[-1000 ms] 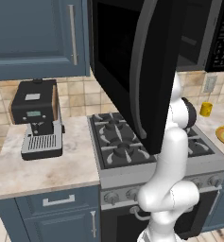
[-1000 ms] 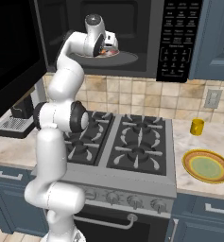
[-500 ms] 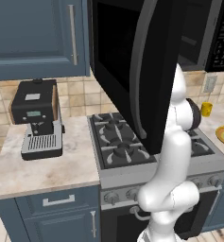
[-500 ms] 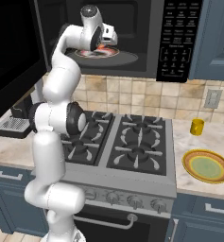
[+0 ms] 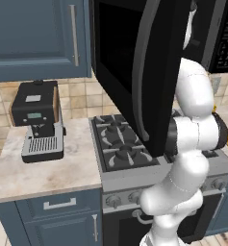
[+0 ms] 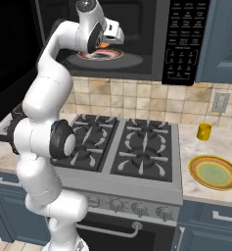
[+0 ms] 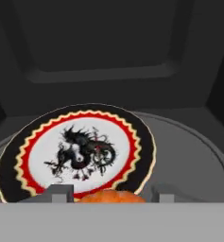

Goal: Pick the shrimp from the microwave and place it on plate located on the counter.

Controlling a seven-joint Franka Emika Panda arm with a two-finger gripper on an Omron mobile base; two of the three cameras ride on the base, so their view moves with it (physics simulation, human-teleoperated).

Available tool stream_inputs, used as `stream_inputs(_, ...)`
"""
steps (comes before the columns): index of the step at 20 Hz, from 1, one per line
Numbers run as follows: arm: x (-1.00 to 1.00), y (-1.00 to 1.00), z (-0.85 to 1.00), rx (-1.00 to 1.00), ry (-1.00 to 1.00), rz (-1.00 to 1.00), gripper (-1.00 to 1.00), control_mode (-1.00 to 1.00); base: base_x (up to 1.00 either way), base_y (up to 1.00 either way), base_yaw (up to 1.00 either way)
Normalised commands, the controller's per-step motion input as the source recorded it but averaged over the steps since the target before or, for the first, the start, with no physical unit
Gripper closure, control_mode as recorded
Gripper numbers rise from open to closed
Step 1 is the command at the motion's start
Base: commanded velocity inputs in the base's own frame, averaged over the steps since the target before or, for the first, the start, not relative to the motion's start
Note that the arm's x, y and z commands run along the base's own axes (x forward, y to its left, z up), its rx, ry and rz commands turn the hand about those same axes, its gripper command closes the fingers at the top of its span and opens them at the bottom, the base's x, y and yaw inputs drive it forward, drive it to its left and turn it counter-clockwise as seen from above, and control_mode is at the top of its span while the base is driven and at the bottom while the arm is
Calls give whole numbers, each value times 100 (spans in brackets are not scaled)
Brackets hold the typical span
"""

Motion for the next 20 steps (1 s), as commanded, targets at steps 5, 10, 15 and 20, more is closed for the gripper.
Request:
stream_inputs(5, -100, -40, -43, 0, -16, -1, 100, -100, 0, 0, 0)
stream_inputs(10, -100, -50, -43, 0, -17, 0, 100, -100, 0, 0, 0)
stream_inputs(15, -100, -67, -15, 2, -7, 0, 100, -100, 0, 0, 0)
stream_inputs(20, -100, -73, -2, 1, 0, 0, 100, -100, 0, 0, 0)
